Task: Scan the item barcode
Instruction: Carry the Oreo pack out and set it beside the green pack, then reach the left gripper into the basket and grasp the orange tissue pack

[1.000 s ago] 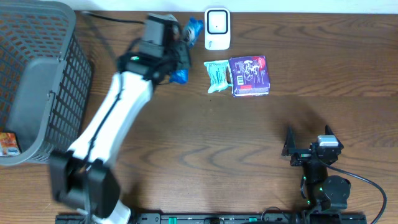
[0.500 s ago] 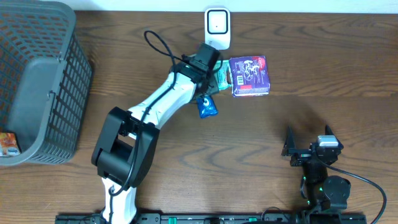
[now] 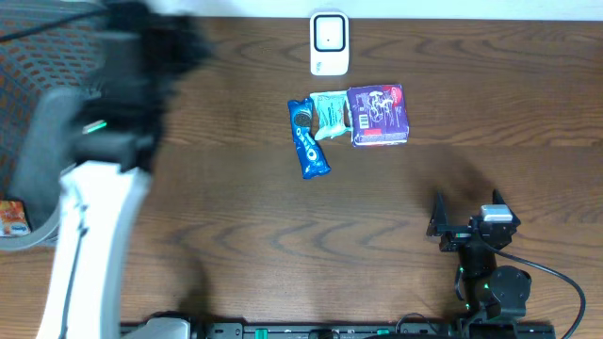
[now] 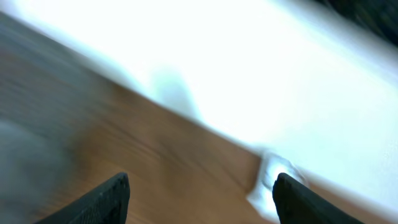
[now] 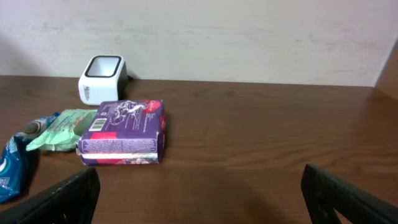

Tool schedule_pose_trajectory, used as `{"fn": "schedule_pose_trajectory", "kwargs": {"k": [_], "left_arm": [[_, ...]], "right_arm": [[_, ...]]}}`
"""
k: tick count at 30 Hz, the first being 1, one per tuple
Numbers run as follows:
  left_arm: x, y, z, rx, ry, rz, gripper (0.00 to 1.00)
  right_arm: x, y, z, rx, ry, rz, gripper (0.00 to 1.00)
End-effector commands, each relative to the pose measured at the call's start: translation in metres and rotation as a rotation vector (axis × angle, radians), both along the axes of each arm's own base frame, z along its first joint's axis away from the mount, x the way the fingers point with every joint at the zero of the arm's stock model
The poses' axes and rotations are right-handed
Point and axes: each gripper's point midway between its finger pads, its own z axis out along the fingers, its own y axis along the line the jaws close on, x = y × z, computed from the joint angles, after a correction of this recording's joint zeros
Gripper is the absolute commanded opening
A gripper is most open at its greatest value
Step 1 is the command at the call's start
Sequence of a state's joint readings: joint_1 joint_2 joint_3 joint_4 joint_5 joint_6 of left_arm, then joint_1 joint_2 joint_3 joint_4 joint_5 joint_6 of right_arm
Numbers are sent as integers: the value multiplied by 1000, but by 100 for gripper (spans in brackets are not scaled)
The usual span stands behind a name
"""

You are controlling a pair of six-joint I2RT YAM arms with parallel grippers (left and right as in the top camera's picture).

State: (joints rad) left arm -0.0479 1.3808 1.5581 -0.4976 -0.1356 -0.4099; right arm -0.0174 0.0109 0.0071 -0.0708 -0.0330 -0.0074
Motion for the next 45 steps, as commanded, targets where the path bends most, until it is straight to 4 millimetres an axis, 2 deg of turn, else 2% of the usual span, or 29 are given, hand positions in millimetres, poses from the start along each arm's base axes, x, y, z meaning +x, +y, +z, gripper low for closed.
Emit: {"fn": "schedule_pose_trajectory", "kwargs": {"k": [1, 2, 3, 4, 5, 6, 7, 8, 9, 11, 13, 18, 23, 25, 29, 32, 36, 45], "left_arm": [[-36, 132, -2, 186, 78, 397, 74], [-48, 165, -13, 215, 141, 475, 74], [-54, 179, -21, 227, 179, 506, 74], [-64, 205, -37, 260, 266, 555, 74], [-72, 221, -49, 278, 327, 584, 74], [-79, 238, -64, 292, 397, 619, 74], [-91, 263, -89, 311, 509, 663, 74], [-96, 275, -101, 303, 549, 686, 74], [-102, 290, -121, 284, 610, 708, 74], [-113, 303, -146, 268, 707, 712, 74], [-129, 313, -182, 276, 878, 657, 74], [-152, 317, -244, 219, 1066, 614, 73], [-155, 315, -274, 200, 1128, 589, 70], [-159, 316, -283, 189, 1151, 586, 64], [-172, 316, -308, 163, 1219, 568, 63], [-181, 319, -320, 164, 1242, 579, 63], [-193, 330, -322, 200, 1256, 639, 63], [-186, 337, -322, 237, 1235, 610, 62]], "right_arm": [[0, 2, 0, 14, 0, 7, 99], [0, 2, 0, 14, 0, 7, 99], [0, 2, 0, 14, 0, 7, 99], [0, 2, 0, 14, 0, 7, 99], [0, 2, 0, 14, 0, 7, 99], [0, 2, 0, 14, 0, 7, 99], [0, 2, 0, 14, 0, 7, 99], [0, 2, 0, 14, 0, 7, 99], [0, 2, 0, 14, 0, 7, 99], [0, 2, 0, 14, 0, 7, 99], [0, 2, 0, 14, 0, 7, 99], [0, 2, 0, 14, 0, 7, 99], [0, 2, 0, 14, 0, 7, 99], [0, 2, 0, 14, 0, 7, 99], [0, 2, 0, 14, 0, 7, 99], [0, 2, 0, 14, 0, 7, 99], [0, 2, 0, 14, 0, 7, 99], [0, 2, 0, 14, 0, 7, 99]]}}
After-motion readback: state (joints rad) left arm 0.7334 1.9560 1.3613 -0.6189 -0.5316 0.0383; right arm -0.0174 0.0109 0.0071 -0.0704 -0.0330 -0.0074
